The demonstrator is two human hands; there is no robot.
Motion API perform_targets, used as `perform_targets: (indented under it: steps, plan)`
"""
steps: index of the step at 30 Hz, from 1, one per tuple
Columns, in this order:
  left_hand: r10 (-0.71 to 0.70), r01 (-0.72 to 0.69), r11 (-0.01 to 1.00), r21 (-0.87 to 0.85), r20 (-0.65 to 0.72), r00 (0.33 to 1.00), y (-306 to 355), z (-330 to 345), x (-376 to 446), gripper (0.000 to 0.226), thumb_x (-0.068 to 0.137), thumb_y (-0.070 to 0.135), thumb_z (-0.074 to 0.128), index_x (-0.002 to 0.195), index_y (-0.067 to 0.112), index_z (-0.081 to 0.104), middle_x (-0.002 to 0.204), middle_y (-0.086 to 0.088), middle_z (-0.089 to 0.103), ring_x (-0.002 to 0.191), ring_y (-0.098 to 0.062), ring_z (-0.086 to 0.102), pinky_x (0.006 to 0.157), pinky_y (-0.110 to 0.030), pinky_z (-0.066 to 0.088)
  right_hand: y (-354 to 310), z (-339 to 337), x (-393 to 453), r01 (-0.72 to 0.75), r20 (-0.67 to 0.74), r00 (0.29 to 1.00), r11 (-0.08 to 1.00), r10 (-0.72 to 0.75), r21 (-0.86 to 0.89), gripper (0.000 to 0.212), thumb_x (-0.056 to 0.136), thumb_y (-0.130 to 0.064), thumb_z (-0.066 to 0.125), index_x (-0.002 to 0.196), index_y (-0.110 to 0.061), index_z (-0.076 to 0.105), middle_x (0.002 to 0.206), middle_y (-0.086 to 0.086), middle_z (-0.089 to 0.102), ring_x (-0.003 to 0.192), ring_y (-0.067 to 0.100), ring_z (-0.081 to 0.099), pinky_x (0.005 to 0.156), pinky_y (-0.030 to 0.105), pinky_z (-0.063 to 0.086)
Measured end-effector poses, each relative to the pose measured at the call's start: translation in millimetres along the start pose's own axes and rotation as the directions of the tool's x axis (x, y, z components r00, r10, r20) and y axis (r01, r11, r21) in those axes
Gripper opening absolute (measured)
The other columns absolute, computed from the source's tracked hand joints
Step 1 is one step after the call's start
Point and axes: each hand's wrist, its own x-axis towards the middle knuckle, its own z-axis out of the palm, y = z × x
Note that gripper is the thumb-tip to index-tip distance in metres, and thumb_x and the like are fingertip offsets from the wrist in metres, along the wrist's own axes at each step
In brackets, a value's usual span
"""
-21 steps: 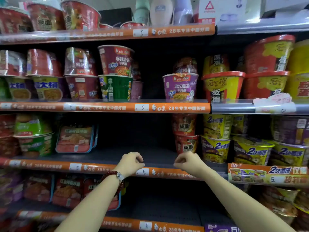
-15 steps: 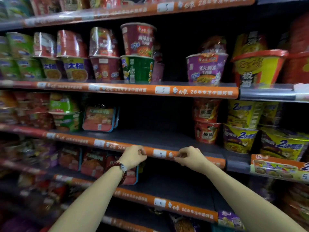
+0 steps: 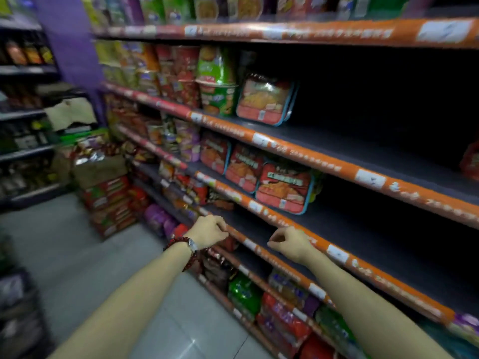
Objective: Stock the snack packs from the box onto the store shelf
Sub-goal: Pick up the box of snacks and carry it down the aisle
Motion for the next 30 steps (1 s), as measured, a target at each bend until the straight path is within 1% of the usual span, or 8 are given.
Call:
perform_targets:
  steps: [5,8,10,13,17,20,24,30]
  plan:
    - [-0.206,0.206,0.977,-0.050,0.005,0.978,-97,14,-20,0.015,0.084,0.023,0.067,0.096,0.015,0.069,0.082,0.003,0.063,0.087,-0.016,0.063,0.066,-0.015,0.040,-35,79,35,0.011,0.145,0.989,1.000,-0.007,-0.026,0.023,0.088,-0.024,0.066,0.094,-0.003,0.072,0.101,0.014,0.072,0.096,0.026,0.065,0.084,0.038,0.050]
    - [-0.301,0.302,0.948,-0.102,0.020,0.953,-146,21,-41,0.010,0.084,0.021,0.067,0.092,0.016,0.066,0.087,0.000,0.063,0.085,-0.017,0.061,0.065,-0.016,0.040,-59,121,53,0.061,0.227,0.973,0.996,-0.044,-0.068,0.012,0.084,-0.024,0.067,0.076,-0.015,0.068,0.097,0.013,0.073,0.094,0.024,0.066,0.073,0.027,0.046]
    - [-0.355,0.356,0.926,-0.129,0.031,0.934,-174,20,-51,0.007,0.084,0.020,0.065,0.091,0.018,0.064,0.088,-0.001,0.064,0.085,-0.018,0.060,0.067,-0.019,0.042,-76,145,64,0.088,0.272,0.960,0.993,-0.063,-0.082,0.011,0.081,-0.025,0.068,0.072,-0.019,0.066,0.093,0.013,0.074,0.092,0.024,0.068,0.076,0.029,0.049]
    - [-0.426,0.423,0.893,-0.151,0.015,0.904,-210,11,-59,0.012,0.084,0.021,0.064,0.095,0.015,0.066,0.093,-0.006,0.069,0.088,-0.023,0.063,0.076,-0.027,0.048,-100,172,80,0.141,0.313,0.944,0.985,-0.105,-0.096,0.008,0.081,-0.026,0.067,0.075,-0.021,0.066,0.094,0.010,0.073,0.092,0.022,0.067,0.076,0.027,0.047]
    - [-0.491,0.471,0.855,-0.218,-0.044,0.870,-251,-8,-55,0.004,0.084,0.019,0.064,0.086,0.016,0.065,0.082,-0.003,0.064,0.078,-0.018,0.058,0.065,-0.025,0.044,-126,201,113,0.169,0.354,0.926,0.982,-0.130,-0.081,0.020,0.081,-0.028,0.068,0.091,-0.011,0.074,0.096,0.006,0.074,0.091,0.018,0.067,0.071,0.020,0.041]
    - [-0.557,0.518,0.804,-0.292,-0.063,0.828,-287,-21,-45,0.015,0.084,0.019,0.065,0.071,0.023,0.057,0.068,0.003,0.059,0.072,-0.019,0.055,0.066,-0.027,0.044,-146,218,145,0.189,0.375,0.915,0.979,-0.147,-0.079,0.024,0.082,-0.029,0.069,0.095,-0.010,0.074,0.096,0.004,0.073,0.085,0.014,0.063,0.070,0.020,0.040]
    - [-0.638,0.580,0.740,-0.340,-0.081,0.766,-334,-42,-18,0.012,0.083,0.021,0.066,0.075,0.022,0.058,0.066,0.004,0.058,0.069,-0.019,0.054,0.056,-0.024,0.040,-174,238,205,0.241,0.405,0.895,0.966,-0.185,-0.093,0.009,0.084,-0.024,0.068,0.079,-0.018,0.065,0.083,0.001,0.064,0.081,0.012,0.060,0.068,0.018,0.038]
    - [-0.708,0.622,0.679,-0.390,-0.124,0.695,-393,-98,49,0.012,0.084,0.020,0.066,0.075,0.019,0.058,0.065,0.002,0.056,0.069,-0.019,0.052,0.052,-0.023,0.037,-235,261,321,0.300,0.448,0.866,0.948,-0.224,-0.106,0.024,0.084,-0.028,0.068,0.097,-0.010,0.074,0.100,0.006,0.073,0.095,0.018,0.066,0.078,0.023,0.046]
